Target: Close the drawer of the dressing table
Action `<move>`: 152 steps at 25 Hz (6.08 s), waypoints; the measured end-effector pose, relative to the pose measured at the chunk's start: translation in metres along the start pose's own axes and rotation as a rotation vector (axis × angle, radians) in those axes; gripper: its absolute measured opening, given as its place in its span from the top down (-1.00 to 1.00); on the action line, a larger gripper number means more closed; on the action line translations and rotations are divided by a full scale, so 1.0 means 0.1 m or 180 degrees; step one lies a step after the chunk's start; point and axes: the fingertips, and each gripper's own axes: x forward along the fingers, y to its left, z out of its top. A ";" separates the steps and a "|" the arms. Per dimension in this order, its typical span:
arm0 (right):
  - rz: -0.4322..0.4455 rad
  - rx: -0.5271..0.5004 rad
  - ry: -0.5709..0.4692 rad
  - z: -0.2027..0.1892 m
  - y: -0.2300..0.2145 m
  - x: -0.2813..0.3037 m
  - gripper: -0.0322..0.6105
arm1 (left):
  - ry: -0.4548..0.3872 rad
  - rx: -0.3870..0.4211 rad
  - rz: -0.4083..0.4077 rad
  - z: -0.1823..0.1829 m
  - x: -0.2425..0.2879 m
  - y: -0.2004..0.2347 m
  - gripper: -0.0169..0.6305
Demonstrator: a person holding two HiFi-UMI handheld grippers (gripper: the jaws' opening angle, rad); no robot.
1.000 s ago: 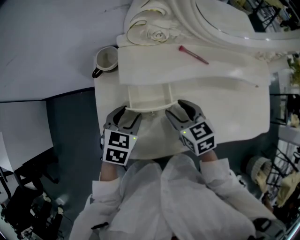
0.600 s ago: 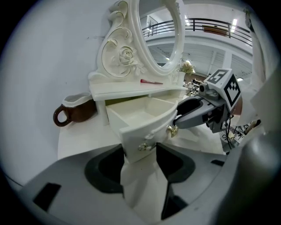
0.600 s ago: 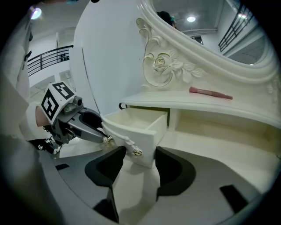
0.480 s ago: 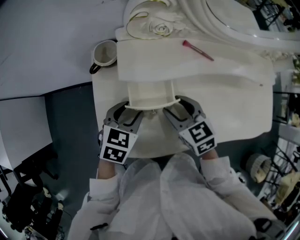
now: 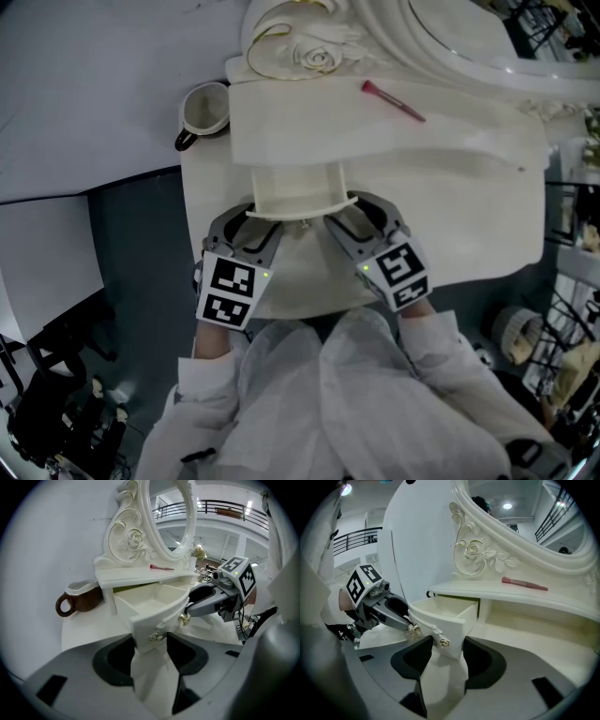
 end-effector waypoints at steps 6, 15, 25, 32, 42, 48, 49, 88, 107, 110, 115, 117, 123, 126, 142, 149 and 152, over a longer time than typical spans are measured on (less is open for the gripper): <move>-0.0096 -0.0066 -0.0005 -0.02 0.01 -0.02 0.27 | -0.0045 0.0080 0.0091 -0.02 0.02 0.00 0.30; -0.0171 -0.0155 0.0059 -0.04 0.01 0.00 0.28 | -0.0004 0.0101 0.0164 -0.06 0.03 0.02 0.30; -0.0220 -0.0260 0.0070 0.03 -0.06 0.01 0.30 | -0.0037 0.0135 0.0186 0.03 0.06 0.07 0.30; -0.0245 -0.0259 0.0059 0.10 -0.14 0.04 0.30 | -0.0041 0.0142 0.0201 0.12 0.10 0.13 0.30; -0.0250 -0.0236 0.0096 0.11 -0.20 0.13 0.30 | -0.0017 0.0099 0.0224 0.12 0.16 0.20 0.30; -0.0260 -0.0190 0.0071 0.13 -0.21 0.17 0.30 | -0.0028 0.0084 0.0229 0.14 0.18 0.24 0.30; -0.0261 -0.0183 0.0063 0.14 -0.22 0.17 0.30 | -0.0027 0.0076 0.0228 0.15 0.18 0.24 0.30; -0.0489 0.0165 -0.0090 0.22 -0.46 0.34 0.30 | -0.0122 -0.0304 0.0385 0.33 0.29 0.47 0.28; -0.0557 0.0233 -0.0097 0.27 -0.52 0.42 0.26 | -0.0119 -0.0373 0.0450 0.39 0.34 0.56 0.26; -0.0568 0.0227 -0.0051 0.22 -0.54 0.43 0.26 | -0.0117 -0.0397 0.0451 0.39 0.34 0.56 0.25; -0.0628 0.0265 -0.0153 0.30 -0.55 0.44 0.25 | -0.0126 -0.0477 0.0469 0.41 0.35 0.60 0.24; -0.0633 0.0311 -0.0151 0.31 -0.57 0.44 0.25 | -0.0143 -0.0499 0.0503 0.43 0.34 0.62 0.24; -0.0658 0.0423 -0.0164 0.37 -0.66 0.48 0.25 | -0.0140 -0.0518 0.0613 0.49 0.38 0.71 0.24; -0.0640 0.0442 -0.0176 0.37 -0.68 0.50 0.25 | -0.0126 -0.0519 0.0594 0.50 0.39 0.72 0.24; -0.0724 0.0523 -0.0196 0.38 -0.68 0.45 0.24 | -0.0244 -0.0777 0.0735 0.49 0.32 0.75 0.24; -0.0696 0.0544 -0.0263 0.41 -0.59 0.32 0.25 | -0.0313 -0.0804 0.0711 0.49 0.16 0.68 0.24; -0.0683 0.0536 -0.0317 0.43 -0.54 0.24 0.25 | -0.0397 -0.0876 0.0647 0.51 0.09 0.60 0.24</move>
